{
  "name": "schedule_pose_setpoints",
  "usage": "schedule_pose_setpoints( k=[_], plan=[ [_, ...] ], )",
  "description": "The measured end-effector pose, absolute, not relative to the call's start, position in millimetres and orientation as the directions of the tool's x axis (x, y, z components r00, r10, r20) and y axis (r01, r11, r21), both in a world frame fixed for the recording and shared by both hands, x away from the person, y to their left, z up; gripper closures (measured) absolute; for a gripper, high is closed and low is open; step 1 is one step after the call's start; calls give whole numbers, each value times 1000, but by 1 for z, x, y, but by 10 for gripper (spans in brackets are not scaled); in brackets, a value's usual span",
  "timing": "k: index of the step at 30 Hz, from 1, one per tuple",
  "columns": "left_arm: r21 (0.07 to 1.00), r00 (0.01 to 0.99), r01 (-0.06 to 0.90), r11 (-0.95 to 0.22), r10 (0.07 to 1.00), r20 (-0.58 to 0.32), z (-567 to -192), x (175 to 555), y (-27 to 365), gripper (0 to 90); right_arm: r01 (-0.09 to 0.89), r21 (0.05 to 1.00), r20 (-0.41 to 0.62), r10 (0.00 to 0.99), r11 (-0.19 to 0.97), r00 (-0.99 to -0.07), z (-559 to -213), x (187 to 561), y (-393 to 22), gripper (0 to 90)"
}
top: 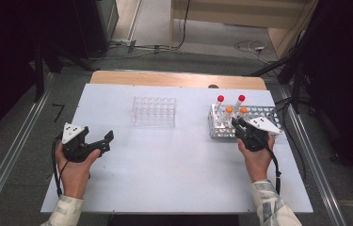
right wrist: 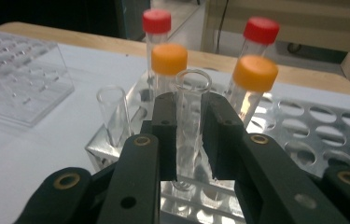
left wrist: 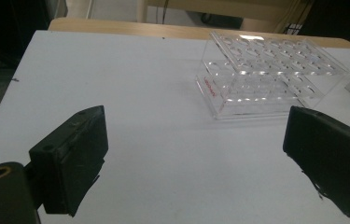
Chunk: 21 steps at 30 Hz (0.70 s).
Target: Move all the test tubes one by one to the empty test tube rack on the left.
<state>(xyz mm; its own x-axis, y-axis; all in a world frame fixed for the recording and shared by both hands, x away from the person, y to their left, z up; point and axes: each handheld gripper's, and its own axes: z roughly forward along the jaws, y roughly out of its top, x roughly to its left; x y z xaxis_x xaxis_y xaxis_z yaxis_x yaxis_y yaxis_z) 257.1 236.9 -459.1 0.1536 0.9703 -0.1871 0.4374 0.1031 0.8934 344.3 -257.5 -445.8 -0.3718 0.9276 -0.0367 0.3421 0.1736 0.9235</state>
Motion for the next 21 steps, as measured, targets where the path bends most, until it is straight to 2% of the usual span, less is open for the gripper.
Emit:
schedule_pose_setpoints(
  k=[10, 21],
  plan=[
    [892, 175, 444, 88, 968, -183, -458, 258, 230, 69, 289, 945, -28, 919, 152, -393, -416, 330, -260, 731],
    [901, 183, 425, 84, 967, -176, -448, 258, 227, 70, 279, 944, -45, 905, 177, -424, -405, 310, -255, 731]
  ],
)
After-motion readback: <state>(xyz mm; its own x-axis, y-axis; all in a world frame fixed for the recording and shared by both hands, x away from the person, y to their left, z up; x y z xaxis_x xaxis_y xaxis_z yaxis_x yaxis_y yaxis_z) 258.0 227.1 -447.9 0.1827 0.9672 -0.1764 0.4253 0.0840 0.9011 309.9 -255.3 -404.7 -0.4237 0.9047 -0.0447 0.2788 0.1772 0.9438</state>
